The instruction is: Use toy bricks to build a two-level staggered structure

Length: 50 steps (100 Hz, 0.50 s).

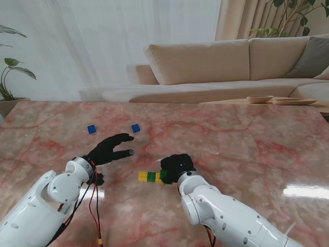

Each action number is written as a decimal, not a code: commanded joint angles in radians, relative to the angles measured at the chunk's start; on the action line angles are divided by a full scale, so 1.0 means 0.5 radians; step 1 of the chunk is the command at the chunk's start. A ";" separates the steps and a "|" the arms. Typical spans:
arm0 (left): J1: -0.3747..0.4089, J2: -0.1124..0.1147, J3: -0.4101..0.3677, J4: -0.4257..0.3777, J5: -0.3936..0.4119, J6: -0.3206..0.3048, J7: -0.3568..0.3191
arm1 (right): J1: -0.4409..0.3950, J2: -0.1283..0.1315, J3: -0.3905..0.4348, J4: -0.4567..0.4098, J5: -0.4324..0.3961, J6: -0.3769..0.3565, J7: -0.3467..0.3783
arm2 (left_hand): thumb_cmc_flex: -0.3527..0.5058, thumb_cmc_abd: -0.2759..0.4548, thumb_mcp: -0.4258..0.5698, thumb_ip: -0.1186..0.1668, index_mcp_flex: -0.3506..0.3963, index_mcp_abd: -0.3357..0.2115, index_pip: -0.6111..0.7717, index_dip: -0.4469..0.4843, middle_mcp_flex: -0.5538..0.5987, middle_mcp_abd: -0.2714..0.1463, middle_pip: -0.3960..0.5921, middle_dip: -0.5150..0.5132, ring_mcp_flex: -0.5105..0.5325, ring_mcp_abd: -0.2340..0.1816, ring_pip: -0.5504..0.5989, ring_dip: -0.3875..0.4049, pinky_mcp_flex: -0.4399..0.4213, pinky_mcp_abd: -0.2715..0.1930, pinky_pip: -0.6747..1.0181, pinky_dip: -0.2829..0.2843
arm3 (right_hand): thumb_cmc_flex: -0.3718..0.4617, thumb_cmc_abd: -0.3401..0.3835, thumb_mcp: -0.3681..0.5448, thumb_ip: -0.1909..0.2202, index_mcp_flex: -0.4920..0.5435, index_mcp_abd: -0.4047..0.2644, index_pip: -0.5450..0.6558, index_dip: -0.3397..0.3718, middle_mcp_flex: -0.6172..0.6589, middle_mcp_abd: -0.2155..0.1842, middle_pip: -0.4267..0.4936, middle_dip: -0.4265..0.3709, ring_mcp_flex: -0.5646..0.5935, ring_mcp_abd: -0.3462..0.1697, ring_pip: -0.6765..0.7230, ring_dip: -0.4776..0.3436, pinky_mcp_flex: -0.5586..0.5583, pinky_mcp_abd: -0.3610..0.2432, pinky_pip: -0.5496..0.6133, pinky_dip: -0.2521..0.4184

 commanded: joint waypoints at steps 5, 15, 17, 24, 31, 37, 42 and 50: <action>0.010 0.002 0.000 0.000 -0.006 0.004 -0.002 | -0.011 0.002 -0.006 -0.013 0.002 0.020 0.050 | 0.000 0.071 -0.065 0.055 0.015 0.018 -0.034 -0.010 -0.061 -0.003 -0.038 -0.016 -0.060 -0.086 -0.050 -0.021 -0.011 -0.041 0.038 -0.008 | -0.033 0.032 -0.041 0.124 0.106 -0.052 -0.086 0.112 -0.057 -0.034 0.050 -0.060 -0.059 -0.021 0.018 0.044 -0.043 -0.027 0.027 0.042; 0.009 0.003 -0.001 0.002 -0.010 0.004 -0.007 | -0.010 0.001 -0.010 -0.014 0.005 0.023 0.052 | 0.002 0.071 -0.063 0.055 0.014 0.014 -0.033 -0.009 -0.062 -0.007 -0.039 -0.016 -0.060 -0.087 -0.051 -0.022 -0.011 -0.038 0.041 -0.007 | -0.060 0.061 -0.112 0.209 0.109 -0.022 -0.171 0.156 -0.092 -0.030 0.047 -0.071 -0.082 -0.018 0.007 0.041 -0.059 -0.031 0.018 0.047; 0.009 0.003 -0.001 0.002 -0.011 0.004 -0.008 | -0.010 0.002 -0.011 -0.016 0.004 0.026 0.055 | 0.003 0.071 -0.062 0.056 0.016 0.015 -0.033 -0.009 -0.060 -0.008 -0.039 -0.016 -0.059 -0.088 -0.051 -0.022 -0.010 -0.038 0.042 -0.007 | -0.063 0.080 -0.151 0.251 0.110 -0.012 -0.197 0.180 -0.101 -0.029 0.046 -0.073 -0.090 -0.020 0.003 0.039 -0.062 -0.035 0.013 0.048; 0.009 0.003 -0.002 0.003 -0.012 0.004 -0.009 | -0.011 0.006 -0.012 -0.026 -0.002 0.032 0.072 | 0.004 0.070 -0.061 0.055 0.014 0.016 -0.032 -0.009 -0.062 -0.007 -0.039 -0.016 -0.059 -0.085 -0.051 -0.022 -0.010 -0.035 0.045 -0.005 | -0.067 0.121 -0.394 0.316 0.097 0.003 -0.263 0.240 -0.129 -0.026 0.039 -0.077 -0.115 -0.019 -0.009 0.035 -0.078 -0.038 -0.002 0.051; 0.010 0.003 -0.003 0.004 -0.015 0.004 -0.011 | -0.014 0.008 -0.012 -0.034 -0.004 0.035 0.083 | 0.004 0.069 -0.060 0.055 0.013 0.013 -0.032 -0.008 -0.061 -0.010 -0.039 -0.016 -0.059 -0.086 -0.051 -0.022 -0.010 -0.035 0.048 -0.005 | -0.098 0.103 -0.440 0.336 0.072 0.015 -0.282 0.244 -0.160 -0.022 0.030 -0.080 -0.141 -0.017 -0.018 0.033 -0.093 -0.040 -0.010 0.052; 0.010 0.004 -0.005 0.004 -0.017 0.002 -0.014 | -0.016 0.010 -0.010 -0.037 -0.009 0.034 0.087 | 0.006 0.069 -0.059 0.054 0.012 0.013 -0.032 -0.008 -0.065 -0.010 -0.041 -0.017 -0.059 -0.086 -0.052 -0.022 -0.010 -0.033 0.050 -0.005 | -0.111 0.098 -0.452 0.352 0.044 0.026 -0.302 0.243 -0.192 -0.019 0.019 -0.083 -0.168 -0.017 -0.030 0.029 -0.110 -0.043 -0.020 0.050; 0.010 0.004 -0.006 0.005 -0.017 0.002 -0.014 | -0.018 0.011 -0.008 -0.040 -0.008 0.032 0.091 | 0.005 0.068 -0.060 0.054 0.013 0.013 -0.031 -0.008 -0.065 -0.013 -0.040 -0.017 -0.058 -0.087 -0.051 -0.022 -0.007 -0.031 0.055 -0.003 | -0.121 0.097 -0.460 0.359 0.023 0.037 -0.318 0.242 -0.216 -0.016 0.012 -0.086 -0.187 -0.016 -0.036 0.027 -0.123 -0.045 -0.029 0.050; 0.010 0.005 -0.008 0.003 -0.019 0.003 -0.020 | -0.019 0.011 -0.007 -0.039 -0.010 0.031 0.091 | 0.006 0.069 -0.058 0.053 0.012 0.013 -0.032 -0.008 -0.066 -0.012 -0.040 -0.018 -0.060 -0.084 -0.052 -0.022 -0.005 -0.029 0.062 -0.001 | -0.135 0.096 -0.470 0.367 -0.008 0.052 -0.342 0.238 -0.252 -0.014 0.003 -0.090 -0.216 -0.017 -0.047 0.024 -0.138 -0.049 -0.040 0.050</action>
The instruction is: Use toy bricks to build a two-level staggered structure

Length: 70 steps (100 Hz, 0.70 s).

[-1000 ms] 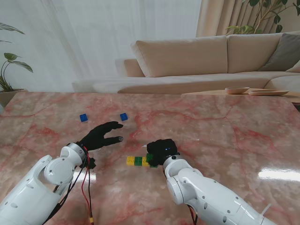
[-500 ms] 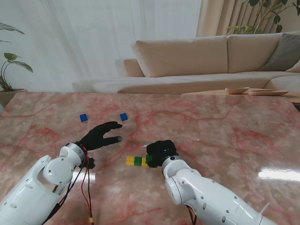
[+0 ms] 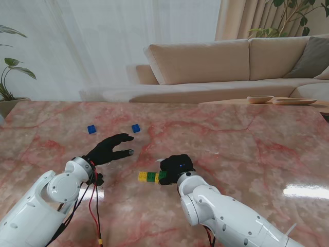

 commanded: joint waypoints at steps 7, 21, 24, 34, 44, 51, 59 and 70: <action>0.009 0.003 -0.001 0.002 -0.005 0.003 -0.006 | -0.018 0.002 0.004 -0.001 0.001 0.005 0.031 | 0.007 0.067 -0.058 0.053 0.011 0.014 -0.032 -0.008 -0.068 -0.010 -0.040 -0.018 -0.061 -0.082 -0.051 -0.022 -0.004 -0.028 0.070 0.002 | -0.085 -0.023 -0.049 0.093 -0.078 0.048 -0.056 0.026 -0.079 -0.008 -0.008 -0.042 -0.059 -0.016 -0.017 0.022 -0.035 -0.041 -0.022 0.050; 0.007 0.004 -0.001 0.003 -0.005 0.000 -0.008 | -0.025 0.004 0.012 -0.007 -0.006 0.004 0.033 | 0.004 0.068 -0.059 0.051 0.008 0.015 -0.033 -0.009 -0.071 -0.012 -0.040 -0.019 -0.062 -0.082 -0.051 -0.022 -0.006 -0.025 0.085 0.004 | -0.114 -0.018 -0.058 0.099 -0.140 0.085 -0.114 0.010 -0.152 0.007 -0.028 -0.052 -0.112 -0.013 -0.036 0.015 -0.067 -0.048 -0.046 0.050; 0.007 0.004 -0.001 0.004 -0.005 0.000 -0.009 | -0.029 0.005 0.016 -0.013 -0.009 0.005 0.035 | 0.005 0.069 -0.058 0.051 0.008 0.014 -0.033 -0.009 -0.072 -0.010 -0.041 -0.019 -0.063 -0.082 -0.051 -0.022 -0.007 -0.026 0.086 0.003 | -0.125 -0.017 -0.060 0.100 -0.150 0.090 -0.127 0.006 -0.167 0.010 -0.031 -0.055 -0.122 -0.013 -0.039 0.014 -0.071 -0.050 -0.051 0.051; 0.006 0.004 -0.001 0.004 -0.005 -0.001 -0.008 | -0.052 0.006 0.039 -0.037 -0.019 0.007 0.030 | 0.004 0.070 -0.060 0.050 0.007 0.013 -0.034 -0.009 -0.074 -0.009 -0.041 -0.020 -0.064 -0.082 -0.051 -0.022 -0.009 -0.026 0.089 0.000 | -0.186 -0.009 -0.070 0.102 -0.194 0.117 -0.171 -0.009 -0.228 0.019 -0.048 -0.066 -0.168 -0.012 -0.051 0.010 -0.099 -0.058 -0.071 0.053; 0.004 0.004 -0.001 0.007 -0.004 -0.007 -0.006 | -0.095 0.010 0.082 -0.089 -0.040 0.011 0.036 | 0.005 0.069 -0.060 0.050 0.004 0.016 -0.036 -0.009 -0.075 -0.011 -0.042 -0.021 -0.067 -0.080 -0.052 -0.022 -0.009 -0.028 0.091 -0.003 | -0.244 -0.007 -0.063 0.109 -0.240 0.138 -0.212 -0.023 -0.290 0.031 -0.071 -0.082 -0.211 -0.013 -0.062 0.006 -0.126 -0.068 -0.092 0.056; 0.003 0.004 -0.002 0.008 -0.003 -0.008 -0.006 | -0.136 0.010 0.123 -0.133 -0.062 0.017 0.022 | 0.004 0.068 -0.062 0.050 0.005 0.016 -0.036 -0.009 -0.075 -0.008 -0.042 -0.021 -0.066 -0.082 -0.052 -0.022 -0.011 -0.026 0.092 -0.005 | -0.285 -0.019 -0.018 0.121 -0.230 0.135 -0.227 -0.023 -0.289 0.031 -0.065 -0.098 -0.208 -0.016 -0.052 0.005 -0.118 -0.073 -0.096 0.073; 0.003 0.003 -0.001 0.009 -0.003 -0.009 -0.002 | -0.184 -0.001 0.171 -0.170 -0.067 0.030 -0.039 | 0.003 0.070 -0.063 0.050 0.006 0.016 -0.037 -0.009 -0.076 -0.008 -0.042 -0.021 -0.067 -0.083 -0.052 -0.023 -0.013 -0.030 0.089 -0.009 | -0.227 0.072 0.038 0.140 -0.174 0.108 -0.176 0.009 -0.224 0.017 -0.035 -0.094 -0.148 -0.021 -0.015 0.017 -0.071 -0.076 -0.060 0.093; 0.002 0.002 0.000 0.010 -0.003 -0.011 0.003 | -0.232 -0.029 0.226 -0.188 -0.044 0.030 -0.179 | 0.003 0.071 -0.063 0.051 0.007 0.015 -0.037 -0.008 -0.074 -0.004 -0.042 -0.021 -0.065 -0.085 -0.052 -0.023 -0.015 -0.035 0.083 -0.015 | -0.082 0.061 0.321 0.007 0.045 -0.022 0.065 0.060 0.069 -0.022 0.088 -0.042 0.105 -0.049 0.203 0.088 0.115 -0.078 0.170 0.140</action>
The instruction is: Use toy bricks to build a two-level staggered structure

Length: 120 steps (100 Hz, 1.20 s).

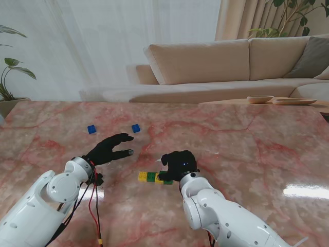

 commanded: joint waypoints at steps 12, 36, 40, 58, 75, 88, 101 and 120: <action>0.004 -0.001 0.003 0.007 0.000 -0.005 0.010 | -0.026 -0.066 0.027 0.035 0.086 -0.014 -0.170 | 0.002 0.073 -0.063 0.051 0.008 0.015 -0.037 -0.008 -0.052 -0.003 -0.036 -0.021 -0.064 -0.085 -0.052 -0.023 -0.015 -0.036 0.030 -0.020 | 0.325 -0.266 0.446 -0.336 0.214 -0.325 0.770 -0.301 0.519 -0.083 0.120 0.289 0.463 -0.079 0.334 0.091 0.358 -0.044 0.495 0.046; 0.007 0.000 -0.005 0.005 0.007 -0.013 0.011 | 0.008 -0.092 -0.008 0.121 0.178 -0.043 -0.226 | 0.003 0.069 -0.061 0.052 0.018 0.010 -0.028 -0.004 -0.049 -0.002 -0.033 -0.020 -0.062 -0.085 -0.052 -0.023 -0.015 -0.038 0.019 -0.025 | 0.407 -0.384 0.544 -0.364 0.418 -0.371 0.852 -0.381 0.769 -0.051 0.076 0.261 0.701 -0.068 0.393 0.078 0.555 -0.030 0.673 0.011; 0.009 0.001 -0.008 0.003 0.009 -0.012 0.007 | 0.011 -0.092 -0.013 0.131 0.181 -0.046 -0.225 | 0.004 0.068 -0.060 0.053 0.021 0.011 -0.026 -0.002 -0.048 -0.005 -0.033 -0.020 -0.062 -0.086 -0.052 -0.023 -0.014 -0.039 0.018 -0.025 | 0.406 -0.388 0.546 -0.366 0.425 -0.372 0.855 -0.391 0.775 -0.046 0.069 0.256 0.708 -0.066 0.389 0.076 0.563 -0.029 0.680 0.008; 0.012 0.003 -0.012 -0.002 0.010 -0.010 0.000 | 0.030 -0.087 -0.029 0.174 0.200 -0.056 -0.196 | 0.003 0.067 -0.057 0.053 0.021 0.010 -0.022 0.000 -0.048 -0.002 -0.033 -0.019 -0.061 -0.087 -0.051 -0.022 -0.015 -0.039 0.012 -0.026 | 0.411 -0.385 0.558 -0.364 0.425 -0.369 0.860 -0.413 0.785 -0.055 0.049 0.249 0.708 -0.062 0.379 0.070 0.562 -0.028 0.685 -0.001; 0.013 0.004 -0.010 -0.003 0.008 -0.009 -0.005 | 0.039 -0.082 -0.038 0.205 0.213 -0.073 -0.174 | 0.003 0.070 -0.055 0.053 0.018 0.008 -0.021 0.001 -0.050 -0.004 -0.032 -0.019 -0.063 -0.088 -0.052 -0.022 -0.014 -0.041 0.009 -0.025 | 0.415 -0.387 0.568 -0.362 0.430 -0.371 0.865 -0.428 0.792 -0.059 0.036 0.247 0.708 -0.058 0.370 0.067 0.557 -0.024 0.686 -0.006; 0.013 0.005 -0.010 -0.004 0.008 -0.011 -0.011 | 0.046 -0.079 -0.047 0.228 0.229 -0.085 -0.159 | 0.003 0.069 -0.054 0.052 0.020 0.011 -0.018 0.002 -0.050 -0.003 -0.032 -0.019 -0.064 -0.086 -0.052 -0.022 -0.014 -0.039 0.007 -0.024 | 0.416 -0.384 0.575 -0.361 0.430 -0.371 0.868 -0.438 0.797 -0.058 0.028 0.247 0.707 -0.053 0.365 0.066 0.551 -0.020 0.687 -0.008; 0.014 0.007 -0.012 -0.007 0.008 -0.010 -0.018 | 0.051 -0.076 -0.055 0.243 0.239 -0.097 -0.144 | 0.003 0.070 -0.054 0.052 0.021 0.010 -0.018 0.003 -0.051 -0.002 -0.033 -0.020 -0.064 -0.087 -0.052 -0.022 -0.015 -0.040 0.005 -0.023 | 0.415 -0.385 0.578 -0.362 0.432 -0.368 0.871 -0.447 0.800 -0.054 0.021 0.247 0.707 -0.053 0.363 0.066 0.547 -0.016 0.694 -0.005; 0.014 0.007 -0.011 -0.009 0.011 -0.010 -0.016 | 0.073 -0.071 -0.074 0.258 0.261 -0.096 -0.096 | 0.003 0.076 -0.054 0.051 0.023 0.005 -0.017 0.005 -0.053 -0.005 -0.035 -0.020 -0.066 -0.086 -0.053 -0.022 -0.015 -0.038 0.001 -0.021 | 0.419 -0.375 0.588 -0.358 0.438 -0.349 0.877 -0.468 0.810 -0.041 0.008 0.242 0.715 -0.036 0.360 0.066 0.548 -0.010 0.706 0.003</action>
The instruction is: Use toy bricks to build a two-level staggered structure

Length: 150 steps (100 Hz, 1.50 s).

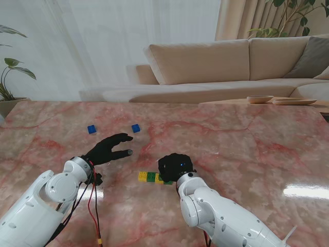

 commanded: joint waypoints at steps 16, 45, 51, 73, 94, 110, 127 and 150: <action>0.009 0.002 0.002 -0.006 0.008 0.003 -0.005 | -0.032 0.011 0.001 0.027 0.016 0.009 0.062 | 0.005 0.077 -0.055 0.050 0.022 0.003 -0.016 0.007 -0.056 -0.005 -0.037 -0.020 -0.067 -0.088 -0.054 -0.023 -0.018 -0.034 -0.005 -0.014 | 0.078 -0.050 0.037 -0.073 0.092 0.000 0.009 -0.091 0.127 0.049 -0.027 -0.028 0.116 -0.009 0.005 0.023 0.042 0.001 0.132 -0.003; 0.006 0.000 0.005 -0.006 0.007 0.001 0.002 | -0.072 0.015 0.027 0.025 0.059 -0.001 0.080 | 0.008 0.077 -0.057 0.050 0.025 -0.004 -0.013 0.010 -0.056 -0.005 -0.038 -0.019 -0.067 -0.089 -0.055 -0.023 -0.016 -0.037 -0.009 -0.009 | 0.084 -0.049 0.065 -0.070 0.116 0.018 0.037 -0.141 0.192 0.057 -0.084 -0.113 0.184 0.005 -0.030 0.006 0.105 0.008 0.143 -0.003; 0.006 0.001 0.006 -0.007 0.008 0.001 -0.001 | -0.079 0.014 0.032 0.033 0.074 -0.008 0.077 | 0.009 0.075 -0.057 0.050 0.026 -0.003 -0.011 0.012 -0.055 -0.006 -0.037 -0.019 -0.064 -0.090 -0.055 -0.023 -0.016 -0.037 -0.010 -0.008 | 0.087 -0.047 0.070 -0.069 0.116 0.019 0.039 -0.145 0.196 0.061 -0.087 -0.118 0.189 0.006 -0.032 0.005 0.107 0.008 0.144 -0.003; 0.007 0.001 0.005 -0.009 0.008 0.000 -0.001 | -0.088 0.008 0.037 0.050 0.172 -0.026 0.105 | 0.010 0.076 -0.055 0.050 0.029 -0.012 -0.005 0.015 -0.055 -0.009 -0.035 -0.018 -0.063 -0.090 -0.055 -0.022 -0.016 -0.038 -0.013 -0.006 | 0.081 -0.009 0.085 -0.061 0.109 0.035 0.045 -0.155 0.194 0.069 -0.097 -0.129 0.192 0.011 -0.037 0.005 0.108 0.012 0.146 -0.001; 0.011 0.001 0.002 -0.014 0.008 0.007 -0.004 | -0.049 0.041 0.028 0.015 0.252 -0.050 0.308 | 0.014 0.074 -0.053 0.050 0.043 -0.016 0.007 0.021 -0.052 -0.006 -0.035 -0.018 -0.062 -0.092 -0.055 -0.022 -0.014 -0.036 -0.012 -0.003 | -0.023 0.039 0.232 -0.080 -0.015 0.064 0.015 -0.088 0.072 0.072 -0.091 -0.039 0.051 -0.010 -0.025 0.043 -0.007 -0.033 0.108 0.024; 0.008 0.001 0.005 -0.013 0.005 0.005 -0.003 | 0.009 0.067 0.005 0.013 0.287 -0.074 0.435 | 0.017 0.072 -0.051 0.050 0.050 -0.017 0.014 0.026 -0.053 -0.006 -0.034 -0.018 -0.063 -0.092 -0.055 -0.022 -0.014 -0.035 -0.010 -0.001 | -0.030 0.099 0.238 -0.072 -0.051 0.082 -0.009 -0.050 0.026 0.073 -0.074 0.009 -0.016 -0.022 0.018 0.072 -0.063 -0.057 0.104 0.047; 0.008 0.000 0.000 -0.010 0.009 0.003 0.005 | 0.026 0.071 -0.012 0.024 0.271 -0.072 0.446 | 0.022 0.072 -0.048 0.049 0.048 -0.015 0.016 0.027 -0.054 -0.006 -0.034 -0.018 -0.063 -0.091 -0.054 -0.021 -0.014 -0.035 -0.008 0.000 | -0.022 0.097 0.224 -0.077 -0.054 0.086 -0.012 -0.041 0.021 0.075 -0.067 0.020 -0.020 -0.022 0.030 0.076 -0.067 -0.058 0.109 0.054; 0.007 -0.001 -0.001 -0.008 0.008 0.001 0.009 | 0.039 0.035 -0.047 0.116 0.231 -0.031 0.293 | 0.020 0.073 -0.047 0.047 0.045 -0.019 0.015 0.028 -0.054 -0.007 -0.034 -0.018 -0.063 -0.091 -0.054 -0.021 -0.014 -0.036 -0.008 -0.001 | -0.028 0.073 0.229 -0.083 -0.066 0.081 -0.032 -0.050 -0.006 0.069 -0.068 0.025 -0.040 -0.025 0.016 0.068 -0.078 -0.060 0.097 0.055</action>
